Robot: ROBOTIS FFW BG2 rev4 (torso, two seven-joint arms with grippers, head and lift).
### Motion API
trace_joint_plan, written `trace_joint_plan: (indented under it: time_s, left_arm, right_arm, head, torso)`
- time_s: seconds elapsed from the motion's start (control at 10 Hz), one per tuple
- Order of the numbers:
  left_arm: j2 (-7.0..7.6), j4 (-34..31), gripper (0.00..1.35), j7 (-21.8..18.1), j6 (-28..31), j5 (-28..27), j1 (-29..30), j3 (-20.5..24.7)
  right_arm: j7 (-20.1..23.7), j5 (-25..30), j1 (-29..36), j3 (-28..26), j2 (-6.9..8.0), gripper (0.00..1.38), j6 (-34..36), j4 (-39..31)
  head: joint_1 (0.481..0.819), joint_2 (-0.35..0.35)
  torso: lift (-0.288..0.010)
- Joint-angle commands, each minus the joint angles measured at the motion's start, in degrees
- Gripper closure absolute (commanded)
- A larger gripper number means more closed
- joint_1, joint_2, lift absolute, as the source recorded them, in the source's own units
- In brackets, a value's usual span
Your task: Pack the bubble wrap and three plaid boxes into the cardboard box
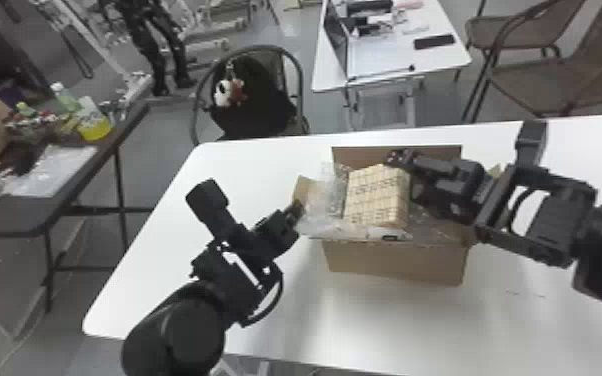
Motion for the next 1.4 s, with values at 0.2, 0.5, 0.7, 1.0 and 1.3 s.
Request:
trace_joint_plan:
  time_s: [0.2,0.5,0.7,1.0,1.3]
  left_arm:
    - [-0.10,0.00,1.22,-0.04,-0.26,0.29,0.29,0.09]
    - [-0.19,0.00,1.22,0.04,-0.97,0.82,0.55,0.18]
    - [-0.19,-0.09,1.22,-0.04,-1.40,1.35,1.08,0.53]
    - [-0.19,-0.18,1.22,-0.04,-2.02,1.79,1.78,0.97]
    - [-0.36,-0.18,1.22,-0.66,-2.20,2.32,2.92,1.93]
  right_arm:
    - [-1.85,9.97,4.43,-13.95,-0.61,0.18,6.98,-19.80]
    - [-0.18,16.48,7.15,-23.53,-6.67,0.21,17.88,-29.64]
    - [3.60,30.72,17.35,-26.95,-8.70,0.21,8.21,-39.57]
    - [14.59,66.05,36.51,-29.50,-2.37,0.21,-10.33,-47.84]
    - [17.31,75.45,47.85,-30.03,3.08,0.21,-43.64,-35.27]
  head:
    - [0.647,0.293]
    - [0.627,0.214]
    - [0.641,0.171]
    - [0.680,0.070]
    - [0.695,0.011]
  torso:
    - [-0.148]
    - [-0.148]
    - [-0.148]
    - [-0.148]
    - [-0.148]
